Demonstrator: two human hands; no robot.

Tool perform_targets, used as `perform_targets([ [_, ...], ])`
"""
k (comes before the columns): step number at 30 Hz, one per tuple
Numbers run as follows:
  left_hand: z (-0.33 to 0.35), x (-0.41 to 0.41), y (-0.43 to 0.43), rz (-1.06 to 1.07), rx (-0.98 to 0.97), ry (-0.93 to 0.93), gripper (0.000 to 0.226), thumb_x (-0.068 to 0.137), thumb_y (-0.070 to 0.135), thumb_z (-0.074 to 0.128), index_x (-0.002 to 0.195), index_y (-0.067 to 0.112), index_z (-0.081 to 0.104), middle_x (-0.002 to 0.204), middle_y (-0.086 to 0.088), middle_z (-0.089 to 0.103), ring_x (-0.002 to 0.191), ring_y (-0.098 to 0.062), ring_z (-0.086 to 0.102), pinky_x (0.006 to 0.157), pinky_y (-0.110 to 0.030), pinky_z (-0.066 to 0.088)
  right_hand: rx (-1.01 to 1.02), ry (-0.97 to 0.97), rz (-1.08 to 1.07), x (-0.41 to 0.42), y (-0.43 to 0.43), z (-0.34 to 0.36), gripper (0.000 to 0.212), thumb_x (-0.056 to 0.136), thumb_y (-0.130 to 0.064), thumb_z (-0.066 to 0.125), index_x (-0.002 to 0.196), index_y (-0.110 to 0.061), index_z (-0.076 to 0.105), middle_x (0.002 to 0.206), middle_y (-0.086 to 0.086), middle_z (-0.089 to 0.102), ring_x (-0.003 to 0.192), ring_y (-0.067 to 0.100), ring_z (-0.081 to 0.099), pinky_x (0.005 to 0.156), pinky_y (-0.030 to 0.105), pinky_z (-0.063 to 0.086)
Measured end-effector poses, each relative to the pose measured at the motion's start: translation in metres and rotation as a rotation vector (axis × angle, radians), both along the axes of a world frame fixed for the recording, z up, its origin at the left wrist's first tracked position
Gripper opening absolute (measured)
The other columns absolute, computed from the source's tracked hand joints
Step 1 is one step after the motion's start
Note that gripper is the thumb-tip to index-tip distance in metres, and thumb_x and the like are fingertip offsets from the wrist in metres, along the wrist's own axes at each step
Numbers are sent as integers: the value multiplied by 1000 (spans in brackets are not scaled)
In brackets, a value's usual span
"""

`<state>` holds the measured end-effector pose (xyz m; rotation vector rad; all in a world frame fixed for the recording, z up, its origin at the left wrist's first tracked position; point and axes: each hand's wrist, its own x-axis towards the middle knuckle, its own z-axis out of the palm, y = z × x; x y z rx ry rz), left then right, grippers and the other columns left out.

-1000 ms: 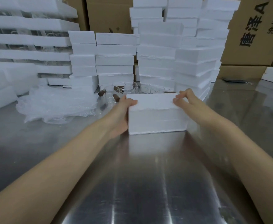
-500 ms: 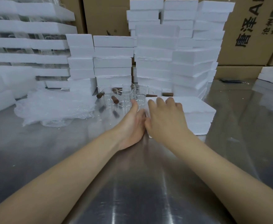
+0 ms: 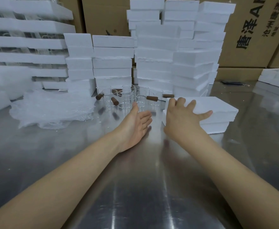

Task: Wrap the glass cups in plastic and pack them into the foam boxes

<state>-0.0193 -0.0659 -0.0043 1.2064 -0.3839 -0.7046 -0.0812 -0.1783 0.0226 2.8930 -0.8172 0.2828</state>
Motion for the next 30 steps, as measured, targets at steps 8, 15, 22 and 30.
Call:
perform_targets([
  [8,-2,3,3,20,-7,15,74,100,56,12,147,2,32,154,-10,32,141,-18,34,113,-31,25,60,-35,-132,4,-32,5,63,84,-2,58,136,-3,23,146,18,21,138,50,12,101,67,30],
  [15,-2,4,5,35,16,-1,70,101,53,13,138,3,45,145,-10,47,134,-19,44,116,-34,25,101,-114,-182,4,-69,12,63,81,3,55,136,-2,25,140,17,30,131,44,28,98,59,38],
  [22,-1,5,7,37,31,-1,67,102,51,14,129,3,51,138,-12,52,130,-20,48,116,-35,27,103,-359,-137,-2,-111,7,46,78,3,65,119,-7,48,118,13,51,101,38,52,67,35,31],
  [30,-4,9,8,20,28,-5,66,102,53,14,123,4,54,133,-12,57,118,-19,56,114,-35,30,143,-449,-134,-3,-127,7,47,79,-14,74,122,-17,58,113,14,61,107,38,52,74,34,32],
])
